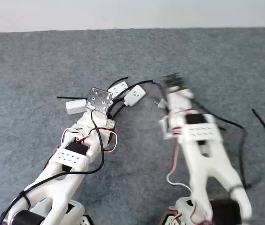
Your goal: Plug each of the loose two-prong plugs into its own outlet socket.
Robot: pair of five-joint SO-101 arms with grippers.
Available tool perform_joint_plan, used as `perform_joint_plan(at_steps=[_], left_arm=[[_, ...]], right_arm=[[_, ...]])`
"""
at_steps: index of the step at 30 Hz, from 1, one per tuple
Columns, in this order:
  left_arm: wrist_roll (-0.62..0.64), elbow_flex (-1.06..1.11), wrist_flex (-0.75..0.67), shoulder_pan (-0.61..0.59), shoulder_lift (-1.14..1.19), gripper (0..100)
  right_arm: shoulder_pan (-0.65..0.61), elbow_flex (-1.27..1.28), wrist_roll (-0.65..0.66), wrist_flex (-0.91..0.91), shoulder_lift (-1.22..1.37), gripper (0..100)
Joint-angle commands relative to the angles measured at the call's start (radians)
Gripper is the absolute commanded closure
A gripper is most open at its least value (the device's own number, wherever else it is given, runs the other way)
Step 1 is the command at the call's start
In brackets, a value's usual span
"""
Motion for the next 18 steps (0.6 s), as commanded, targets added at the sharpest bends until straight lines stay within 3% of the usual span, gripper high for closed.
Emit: perform_joint_plan(at_steps=[1,5,9,13,18], left_arm=[[0.003,-0.031,0.032,-0.009,-0.015,99],[0.003,-0.064,0.109,-0.008,-0.014,99],[0.003,-0.062,0.106,-0.008,-0.014,99],[0.003,-0.061,0.106,-0.006,-0.014,99],[0.003,-0.062,0.109,-0.008,-0.011,98]], right_arm=[[0.219,0.008,0.012,0.051,-0.157,98.9],[0.549,0.046,0.110,0.022,-0.189,98.9],[0.834,0.097,0.206,-0.183,-0.101,98.9],[0.967,0.063,0.265,-0.344,0.056,98.7],[1.033,-0.075,0.298,-0.343,0.268,95.4]])
